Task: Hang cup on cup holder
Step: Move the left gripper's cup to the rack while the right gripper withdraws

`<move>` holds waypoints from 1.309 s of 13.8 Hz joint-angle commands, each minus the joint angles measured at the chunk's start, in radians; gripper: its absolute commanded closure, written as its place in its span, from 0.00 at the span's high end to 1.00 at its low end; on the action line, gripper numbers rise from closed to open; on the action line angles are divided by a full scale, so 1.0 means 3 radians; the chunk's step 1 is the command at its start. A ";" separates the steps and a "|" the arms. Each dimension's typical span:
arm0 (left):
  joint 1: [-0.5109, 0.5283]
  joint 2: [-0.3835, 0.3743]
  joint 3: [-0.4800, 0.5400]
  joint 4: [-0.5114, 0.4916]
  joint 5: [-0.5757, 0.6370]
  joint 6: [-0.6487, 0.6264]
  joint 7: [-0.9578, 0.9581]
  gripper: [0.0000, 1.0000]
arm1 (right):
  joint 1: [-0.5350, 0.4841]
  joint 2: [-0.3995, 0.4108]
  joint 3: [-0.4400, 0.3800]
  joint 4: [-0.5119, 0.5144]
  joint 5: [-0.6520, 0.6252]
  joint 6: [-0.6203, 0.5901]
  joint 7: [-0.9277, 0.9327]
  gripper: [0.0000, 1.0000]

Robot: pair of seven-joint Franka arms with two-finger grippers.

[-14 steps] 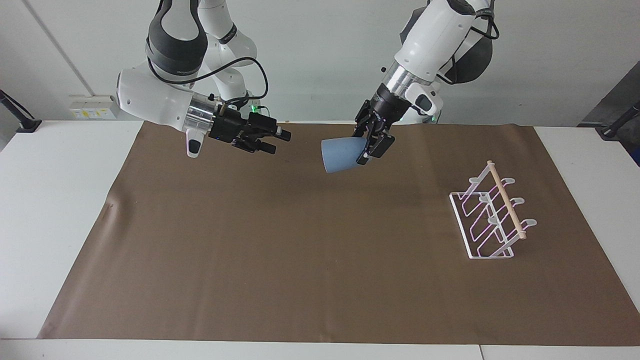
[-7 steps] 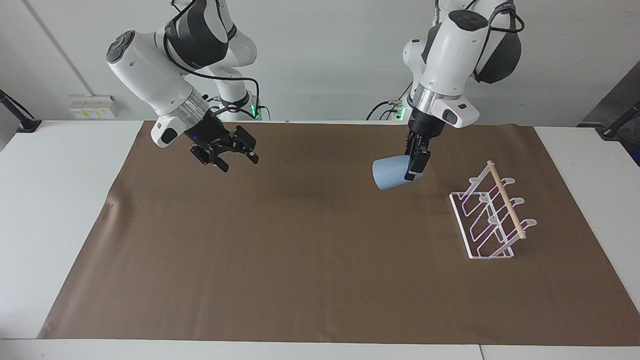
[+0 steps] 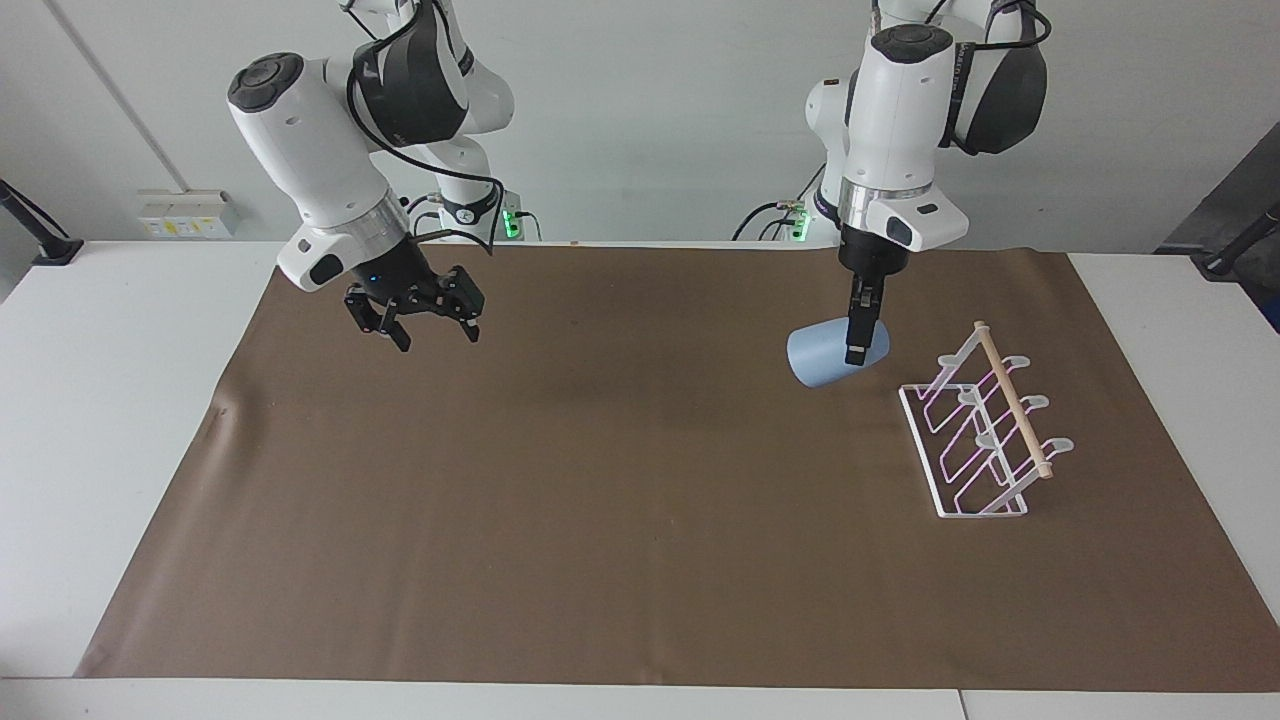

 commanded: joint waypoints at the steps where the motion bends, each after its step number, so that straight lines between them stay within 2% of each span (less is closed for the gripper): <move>1: 0.0171 -0.0073 -0.0018 -0.0225 0.0462 0.0272 0.0069 0.00 | -0.0115 -0.0066 0.0022 0.0213 -0.0165 -0.0351 0.0038 1.00; 8: 0.0514 0.0111 -0.0018 -0.0312 0.1326 0.0610 0.0069 0.00 | -0.0299 -0.0092 0.0002 0.0715 -0.0120 -0.1175 0.0073 1.00; 11: 0.0606 0.0163 -0.0018 -0.0338 0.1430 0.0748 0.0069 0.00 | -0.0304 -0.0138 0.0002 0.0664 -0.0119 -0.1176 0.0053 1.00; 14: 0.0688 0.0178 -0.0018 -0.0511 0.1634 0.0921 0.0038 0.00 | -0.0376 -0.0158 0.0002 0.0669 -0.0134 -0.1135 0.0058 1.00; 18: 0.0806 0.0178 -0.0013 -0.0680 0.1721 0.1177 0.0028 0.00 | -0.0355 -0.0214 0.0017 0.0675 -0.0360 -0.1104 0.0155 1.00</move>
